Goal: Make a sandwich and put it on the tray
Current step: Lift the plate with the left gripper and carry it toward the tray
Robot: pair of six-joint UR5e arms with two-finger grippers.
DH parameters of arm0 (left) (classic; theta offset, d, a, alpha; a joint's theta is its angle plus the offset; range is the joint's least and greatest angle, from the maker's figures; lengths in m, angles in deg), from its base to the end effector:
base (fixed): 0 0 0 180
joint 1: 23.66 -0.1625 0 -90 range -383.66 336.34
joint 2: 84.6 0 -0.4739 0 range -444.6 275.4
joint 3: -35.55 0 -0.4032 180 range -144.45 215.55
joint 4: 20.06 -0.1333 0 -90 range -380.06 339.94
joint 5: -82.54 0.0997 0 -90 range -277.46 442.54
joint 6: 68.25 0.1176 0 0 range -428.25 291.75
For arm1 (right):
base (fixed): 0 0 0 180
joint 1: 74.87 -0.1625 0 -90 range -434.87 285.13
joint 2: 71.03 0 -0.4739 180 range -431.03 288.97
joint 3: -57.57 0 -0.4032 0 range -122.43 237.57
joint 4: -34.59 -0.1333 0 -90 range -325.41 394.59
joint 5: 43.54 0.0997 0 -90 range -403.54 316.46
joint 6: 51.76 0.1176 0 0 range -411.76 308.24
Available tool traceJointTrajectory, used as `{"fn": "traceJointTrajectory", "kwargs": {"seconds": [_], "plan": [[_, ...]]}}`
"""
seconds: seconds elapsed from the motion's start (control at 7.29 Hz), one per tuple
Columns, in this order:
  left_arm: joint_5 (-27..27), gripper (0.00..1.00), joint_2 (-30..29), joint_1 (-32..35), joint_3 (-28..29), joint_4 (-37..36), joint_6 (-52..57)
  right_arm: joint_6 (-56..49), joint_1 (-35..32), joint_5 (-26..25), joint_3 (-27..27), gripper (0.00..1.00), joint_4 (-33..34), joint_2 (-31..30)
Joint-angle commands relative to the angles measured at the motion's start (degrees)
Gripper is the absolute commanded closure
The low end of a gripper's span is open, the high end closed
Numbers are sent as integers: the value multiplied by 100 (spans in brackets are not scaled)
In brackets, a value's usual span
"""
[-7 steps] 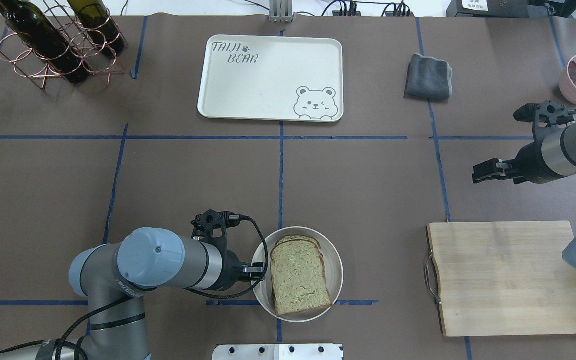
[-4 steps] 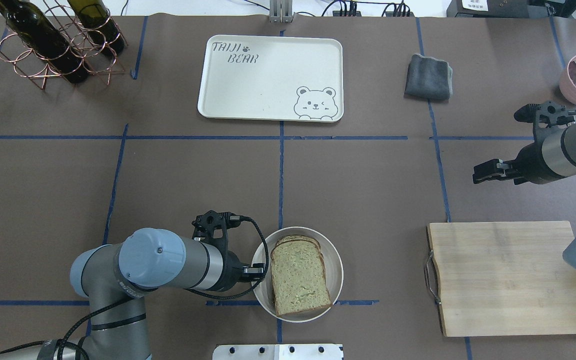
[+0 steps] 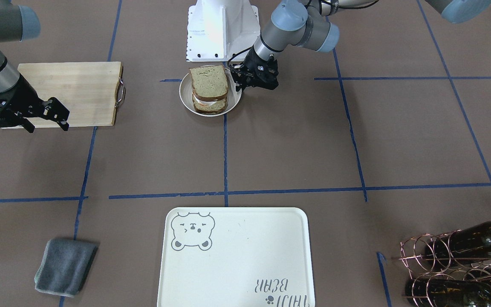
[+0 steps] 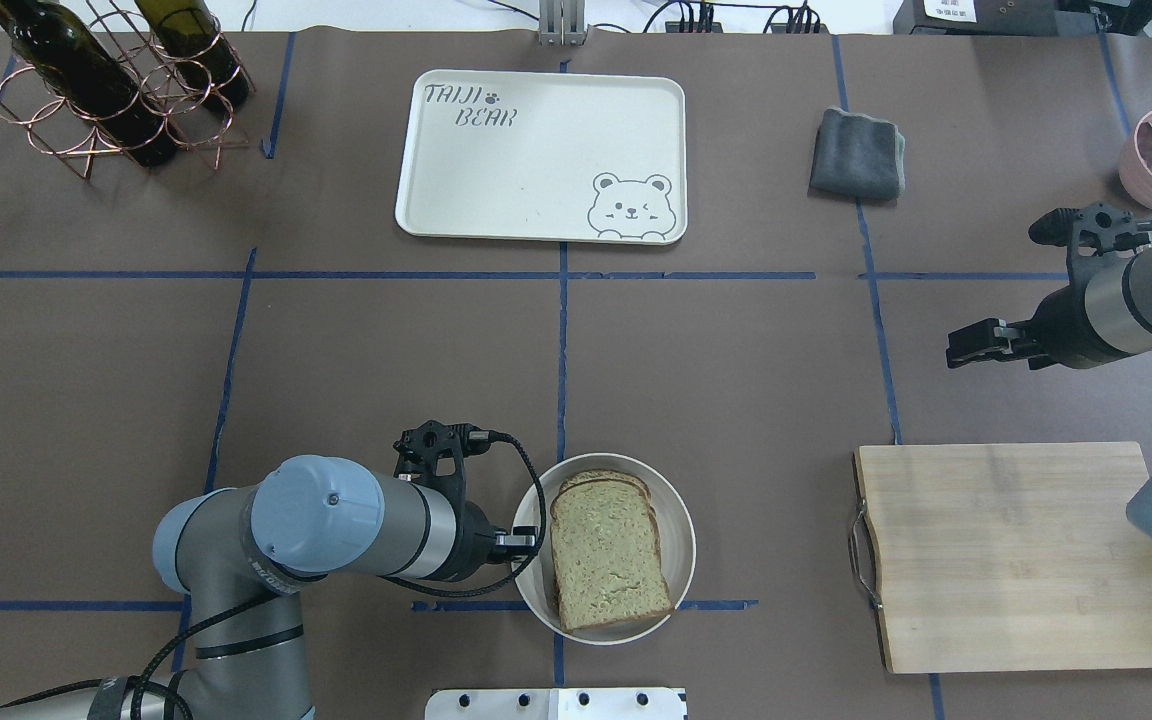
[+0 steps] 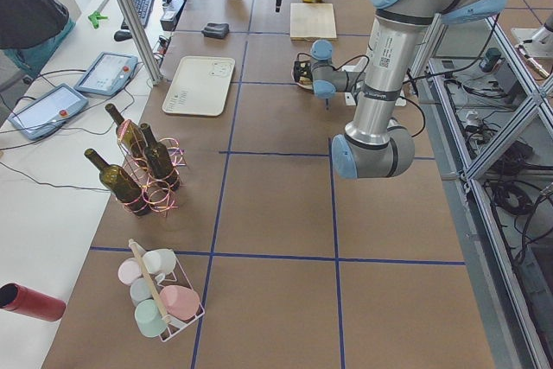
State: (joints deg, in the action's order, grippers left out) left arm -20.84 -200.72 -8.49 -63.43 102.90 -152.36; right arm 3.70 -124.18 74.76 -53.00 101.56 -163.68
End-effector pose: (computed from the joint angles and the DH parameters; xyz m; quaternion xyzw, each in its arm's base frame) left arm 0.6304 -0.2808 0.3064 0.0067 0.5641 -0.0016 0.8257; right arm -0.2704 -0.4334 0.5247 0.0562 -0.4054 0.0320 0.9119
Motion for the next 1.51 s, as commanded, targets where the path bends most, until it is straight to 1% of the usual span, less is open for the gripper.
{"fn": "traceJointTrajectory", "kwargs": {"seconds": [0.0, 0.41, 0.69, 0.82, 1.1, 1.37], "plan": [[-15, 100, 11, 4, -59, 0, 0, 0, -9, 0, 1, 0, 0, -7], [-33, 100, 11, 39, -164, 0, 9, 0, -9, 0, 10, 0, 0, -16], [-59, 100, 2, 188, -243, -9, 35, 0, -9, 0, 10, 0, 0, -7], [-85, 100, -7, 380, -270, -18, 53, 0, -17, 0, 1, 0, 0, -7], [-383, 100, -59, 872, -253, -26, 61, 0, -17, 0, 10, 0, 0, -25], [-507, 100, -165, 1390, -121, -18, 70, 0, -18, 0, 18, 0, 0, -25]]}}
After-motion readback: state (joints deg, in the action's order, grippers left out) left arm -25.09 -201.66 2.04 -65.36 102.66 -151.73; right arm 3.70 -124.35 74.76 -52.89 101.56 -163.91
